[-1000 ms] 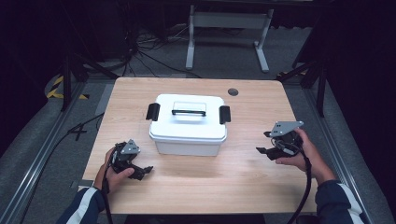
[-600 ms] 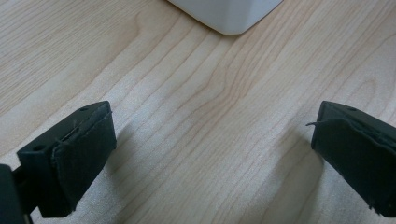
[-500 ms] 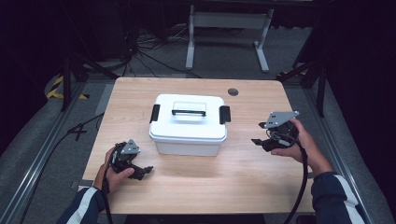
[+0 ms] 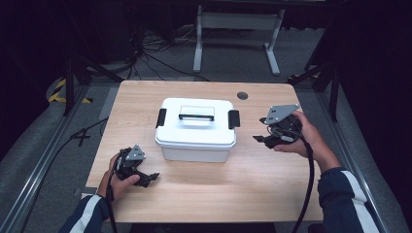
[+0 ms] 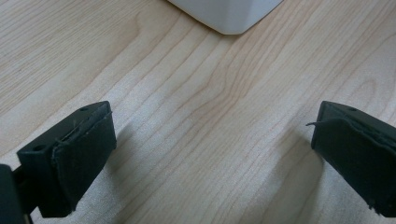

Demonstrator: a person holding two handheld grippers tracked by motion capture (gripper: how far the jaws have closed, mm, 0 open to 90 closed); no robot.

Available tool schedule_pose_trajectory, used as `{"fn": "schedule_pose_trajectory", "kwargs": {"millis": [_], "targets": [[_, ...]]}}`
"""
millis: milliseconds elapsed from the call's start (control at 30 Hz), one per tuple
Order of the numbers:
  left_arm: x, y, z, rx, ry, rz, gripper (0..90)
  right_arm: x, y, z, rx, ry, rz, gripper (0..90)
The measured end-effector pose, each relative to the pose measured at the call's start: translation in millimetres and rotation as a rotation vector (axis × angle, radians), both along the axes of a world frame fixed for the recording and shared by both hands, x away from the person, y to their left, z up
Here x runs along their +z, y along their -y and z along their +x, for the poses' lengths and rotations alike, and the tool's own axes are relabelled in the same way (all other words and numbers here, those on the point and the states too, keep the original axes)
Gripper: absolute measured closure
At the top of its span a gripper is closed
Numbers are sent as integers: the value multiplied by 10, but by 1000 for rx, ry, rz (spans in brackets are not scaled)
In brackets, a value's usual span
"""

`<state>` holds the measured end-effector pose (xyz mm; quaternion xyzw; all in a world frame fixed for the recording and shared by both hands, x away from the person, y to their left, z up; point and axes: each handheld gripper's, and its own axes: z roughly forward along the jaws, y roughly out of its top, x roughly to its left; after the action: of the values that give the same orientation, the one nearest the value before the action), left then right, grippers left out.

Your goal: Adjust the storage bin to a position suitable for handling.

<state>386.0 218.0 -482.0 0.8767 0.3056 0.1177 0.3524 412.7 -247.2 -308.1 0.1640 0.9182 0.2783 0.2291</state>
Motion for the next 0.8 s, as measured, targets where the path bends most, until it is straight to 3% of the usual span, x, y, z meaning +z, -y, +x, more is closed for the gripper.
{"fn": "schedule_pose_trajectory", "kwargs": {"millis": [433, 800], "targets": [[0, 0, 0, 0, 0, 0, 4, 202, -283, 74, 48, 35, -25, 390], [0, 0, 0, 0, 0, 0, 4, 256, -539, 116, 97, 36, -55, 408]]}}
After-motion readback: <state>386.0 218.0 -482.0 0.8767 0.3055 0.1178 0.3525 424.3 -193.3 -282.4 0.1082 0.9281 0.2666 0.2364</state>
